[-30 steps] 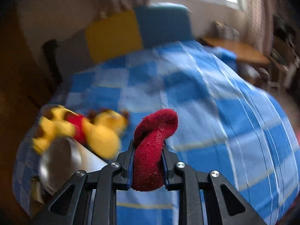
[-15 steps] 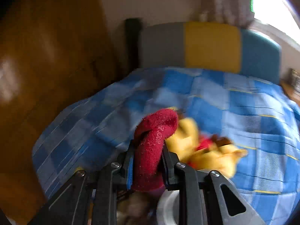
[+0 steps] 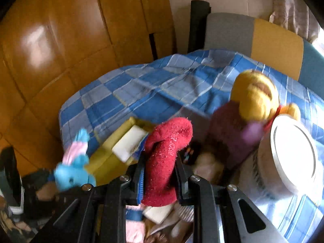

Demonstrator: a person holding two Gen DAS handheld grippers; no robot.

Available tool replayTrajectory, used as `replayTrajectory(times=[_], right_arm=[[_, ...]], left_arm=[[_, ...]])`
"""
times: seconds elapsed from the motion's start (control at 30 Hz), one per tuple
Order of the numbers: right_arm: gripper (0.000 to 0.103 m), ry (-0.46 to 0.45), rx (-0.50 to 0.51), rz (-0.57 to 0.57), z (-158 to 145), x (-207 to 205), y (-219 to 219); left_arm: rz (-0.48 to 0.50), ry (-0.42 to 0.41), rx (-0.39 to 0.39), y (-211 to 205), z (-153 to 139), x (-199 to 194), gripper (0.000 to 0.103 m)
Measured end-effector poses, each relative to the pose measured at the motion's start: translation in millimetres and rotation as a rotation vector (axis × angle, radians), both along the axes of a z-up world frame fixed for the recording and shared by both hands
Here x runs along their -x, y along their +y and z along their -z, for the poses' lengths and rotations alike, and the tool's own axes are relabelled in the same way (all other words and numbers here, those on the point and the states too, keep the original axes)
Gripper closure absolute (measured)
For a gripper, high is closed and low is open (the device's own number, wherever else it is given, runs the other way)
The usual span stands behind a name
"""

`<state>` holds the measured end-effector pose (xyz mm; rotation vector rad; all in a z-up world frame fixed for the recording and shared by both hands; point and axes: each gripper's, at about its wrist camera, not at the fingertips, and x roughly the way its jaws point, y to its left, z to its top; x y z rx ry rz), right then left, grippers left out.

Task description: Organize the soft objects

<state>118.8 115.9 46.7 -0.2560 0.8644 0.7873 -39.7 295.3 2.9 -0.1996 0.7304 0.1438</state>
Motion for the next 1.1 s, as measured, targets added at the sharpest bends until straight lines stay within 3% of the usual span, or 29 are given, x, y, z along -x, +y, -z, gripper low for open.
replayTrajectory(times=[0.4,0.7,1.1], right_arm=[[0.081,0.057,-0.013,0.080,41.9,56.2,-48.1],[0.081,0.071,-0.030,0.143,53.1,79.6,-78.1],[0.081,0.114,-0.041,0.172,69.9,80.3,-84.9]], left_arm=[[0.007,0.033,-0.042,-12.0,6.8,-9.2,0.049],[-0.043,0.098,-0.069,-13.4,22.4,-27.2,0.036],[-0.066,0.040,-0.042,-16.9,5.3,-18.1,0.031]])
